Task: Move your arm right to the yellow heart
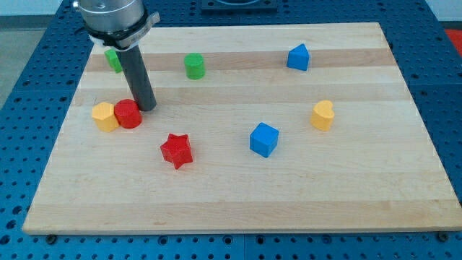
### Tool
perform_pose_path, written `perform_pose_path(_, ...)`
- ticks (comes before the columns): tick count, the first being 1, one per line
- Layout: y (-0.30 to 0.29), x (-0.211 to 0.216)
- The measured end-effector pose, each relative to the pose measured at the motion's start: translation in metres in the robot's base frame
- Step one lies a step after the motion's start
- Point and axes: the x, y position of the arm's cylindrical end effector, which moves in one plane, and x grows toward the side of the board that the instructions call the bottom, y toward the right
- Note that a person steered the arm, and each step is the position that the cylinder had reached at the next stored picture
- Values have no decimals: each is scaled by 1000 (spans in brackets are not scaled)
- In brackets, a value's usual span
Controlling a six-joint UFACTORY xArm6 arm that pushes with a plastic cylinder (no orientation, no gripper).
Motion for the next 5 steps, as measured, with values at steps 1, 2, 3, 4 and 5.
perform_pose_path(1,20,-5)
perform_pose_path(2,87,-25)
perform_pose_path(3,179,-35)
perform_pose_path(4,277,-35)
perform_pose_path(5,338,-27)
